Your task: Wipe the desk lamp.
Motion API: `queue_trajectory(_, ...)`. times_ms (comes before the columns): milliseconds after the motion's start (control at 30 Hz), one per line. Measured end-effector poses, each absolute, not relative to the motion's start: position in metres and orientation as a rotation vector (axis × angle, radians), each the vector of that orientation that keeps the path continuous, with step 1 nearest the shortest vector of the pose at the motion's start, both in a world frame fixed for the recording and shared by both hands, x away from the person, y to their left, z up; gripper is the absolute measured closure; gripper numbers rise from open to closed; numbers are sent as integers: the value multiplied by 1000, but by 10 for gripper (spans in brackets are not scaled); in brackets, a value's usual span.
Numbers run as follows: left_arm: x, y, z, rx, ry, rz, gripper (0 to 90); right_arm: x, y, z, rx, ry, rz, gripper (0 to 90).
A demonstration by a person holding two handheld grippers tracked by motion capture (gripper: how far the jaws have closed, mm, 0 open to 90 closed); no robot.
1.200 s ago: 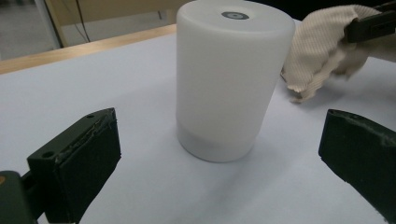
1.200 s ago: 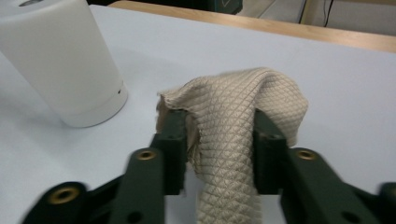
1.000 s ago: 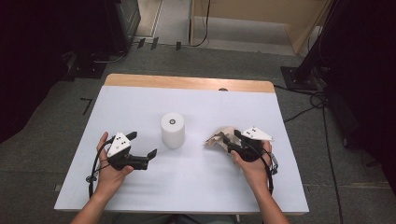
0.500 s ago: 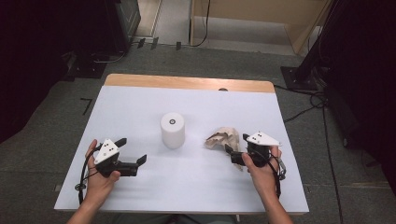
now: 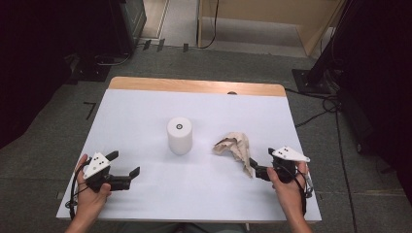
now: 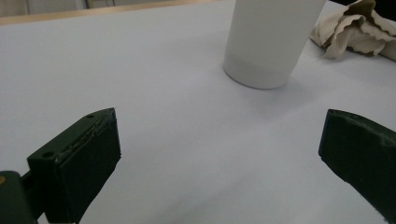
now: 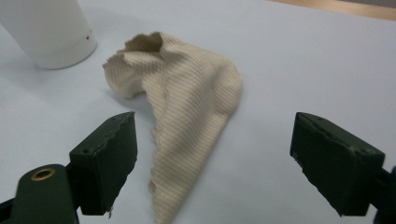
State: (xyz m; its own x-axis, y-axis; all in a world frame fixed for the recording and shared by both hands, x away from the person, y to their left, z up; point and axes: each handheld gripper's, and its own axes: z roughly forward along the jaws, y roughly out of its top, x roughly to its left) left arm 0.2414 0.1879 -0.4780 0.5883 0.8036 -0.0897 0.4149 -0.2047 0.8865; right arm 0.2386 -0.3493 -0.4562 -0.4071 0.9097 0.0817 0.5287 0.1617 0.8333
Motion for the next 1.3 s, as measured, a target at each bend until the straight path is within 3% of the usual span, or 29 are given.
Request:
queue_trajectory(667, 226, 239, -488, 1838, 1114, 512, 0, 206, -407, -482, 1512, 1965, 1046, 157)
queue_trajectory(1300, 234, 237, -493, 1960, 1172, 419, 0, 199, -431, -501, 1614, 1943, 982, 155)
